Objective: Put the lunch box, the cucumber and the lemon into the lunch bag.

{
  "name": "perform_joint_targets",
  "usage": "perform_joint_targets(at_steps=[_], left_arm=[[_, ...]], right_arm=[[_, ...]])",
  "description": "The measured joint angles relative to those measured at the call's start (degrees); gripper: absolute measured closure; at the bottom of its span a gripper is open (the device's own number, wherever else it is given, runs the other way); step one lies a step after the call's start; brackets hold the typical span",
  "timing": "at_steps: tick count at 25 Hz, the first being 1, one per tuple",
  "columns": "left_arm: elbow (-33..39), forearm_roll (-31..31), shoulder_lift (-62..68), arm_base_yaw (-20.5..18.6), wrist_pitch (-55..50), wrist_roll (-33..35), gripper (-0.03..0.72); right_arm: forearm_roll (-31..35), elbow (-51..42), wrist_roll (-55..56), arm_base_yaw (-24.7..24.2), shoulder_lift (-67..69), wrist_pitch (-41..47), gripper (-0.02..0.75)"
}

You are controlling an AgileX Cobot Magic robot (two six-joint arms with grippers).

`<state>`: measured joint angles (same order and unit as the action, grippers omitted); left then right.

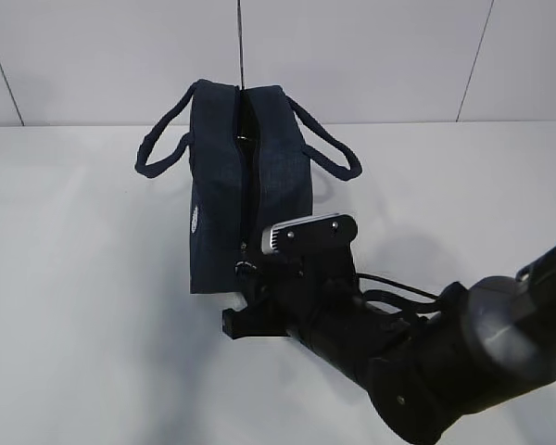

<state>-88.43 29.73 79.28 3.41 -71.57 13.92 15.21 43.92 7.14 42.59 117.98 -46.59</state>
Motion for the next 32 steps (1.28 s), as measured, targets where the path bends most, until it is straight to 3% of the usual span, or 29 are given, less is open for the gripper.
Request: perform_joint_targets(at_steps=[28, 32], left_arm=[[0.0, 0.0, 0.0, 0.0, 0.1, 0.0, 0.449], [0.0, 0.0, 0.0, 0.0, 0.1, 0.0, 0.449]], right_arm=[[-3.5, 0.2, 0.0, 0.0, 4.0, -7.7, 0.462], [-3.5, 0.2, 0.0, 0.0, 5.0, -9.1, 0.498]])
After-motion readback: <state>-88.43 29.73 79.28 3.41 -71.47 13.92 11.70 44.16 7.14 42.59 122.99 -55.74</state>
